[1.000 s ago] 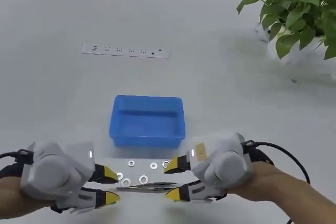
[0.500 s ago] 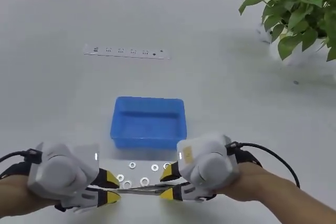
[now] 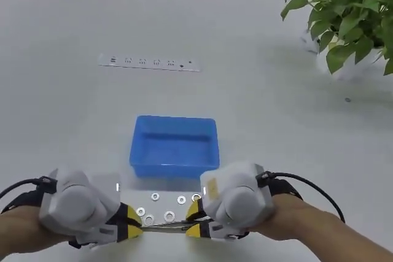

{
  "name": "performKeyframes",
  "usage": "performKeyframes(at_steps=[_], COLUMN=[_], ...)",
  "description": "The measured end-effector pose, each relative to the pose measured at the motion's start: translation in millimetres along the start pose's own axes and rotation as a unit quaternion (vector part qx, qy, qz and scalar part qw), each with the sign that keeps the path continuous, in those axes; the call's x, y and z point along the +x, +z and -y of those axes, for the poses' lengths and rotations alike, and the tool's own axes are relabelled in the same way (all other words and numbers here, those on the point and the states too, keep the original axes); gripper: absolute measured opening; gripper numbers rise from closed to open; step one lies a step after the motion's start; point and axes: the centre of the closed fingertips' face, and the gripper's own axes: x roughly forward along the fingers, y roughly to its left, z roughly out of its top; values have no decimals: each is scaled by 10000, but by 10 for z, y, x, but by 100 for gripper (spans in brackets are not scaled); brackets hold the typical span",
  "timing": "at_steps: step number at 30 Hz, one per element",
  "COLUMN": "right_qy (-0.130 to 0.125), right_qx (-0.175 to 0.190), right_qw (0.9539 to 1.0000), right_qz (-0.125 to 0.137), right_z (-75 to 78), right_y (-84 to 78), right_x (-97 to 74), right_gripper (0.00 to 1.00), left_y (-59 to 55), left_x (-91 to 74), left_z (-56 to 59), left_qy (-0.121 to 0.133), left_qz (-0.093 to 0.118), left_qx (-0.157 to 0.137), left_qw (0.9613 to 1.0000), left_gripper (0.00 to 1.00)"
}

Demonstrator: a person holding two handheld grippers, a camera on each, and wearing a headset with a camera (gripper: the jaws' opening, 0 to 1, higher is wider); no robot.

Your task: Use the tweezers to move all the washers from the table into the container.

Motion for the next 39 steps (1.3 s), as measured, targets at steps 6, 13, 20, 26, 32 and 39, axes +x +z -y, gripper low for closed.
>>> performKeyframes(at_steps=[6,13,20,26,32,39], right_qy=[-16,-38,-22,9,31,26], right_qx=[4,-32,-48,-44,-64,-95], right_qw=[10000,10000,10000,10000,10000,9999], right_qz=[-11,-52,-60,5,54,72], right_z=[-4,0,-26,-41,-52,-59], right_y=[1,1,-7,29,71,91], right_x=[-2,-6,-22,-49,-51,-44], right_gripper=[11,10,11,12,13,14], left_y=[-2,5,65,135,218,332], left_x=[0,0,-69,-159,-256,-332], left_z=[9,26,53,69,69,80], left_qy=[-17,9,9,21,51,100], left_qz=[15,-28,54,73,98,175], left_qx=[-5,118,129,247,271,277], left_qw=[10000,9999,9999,9997,9996,9994], left_gripper=[6,5,5,5,5,5])
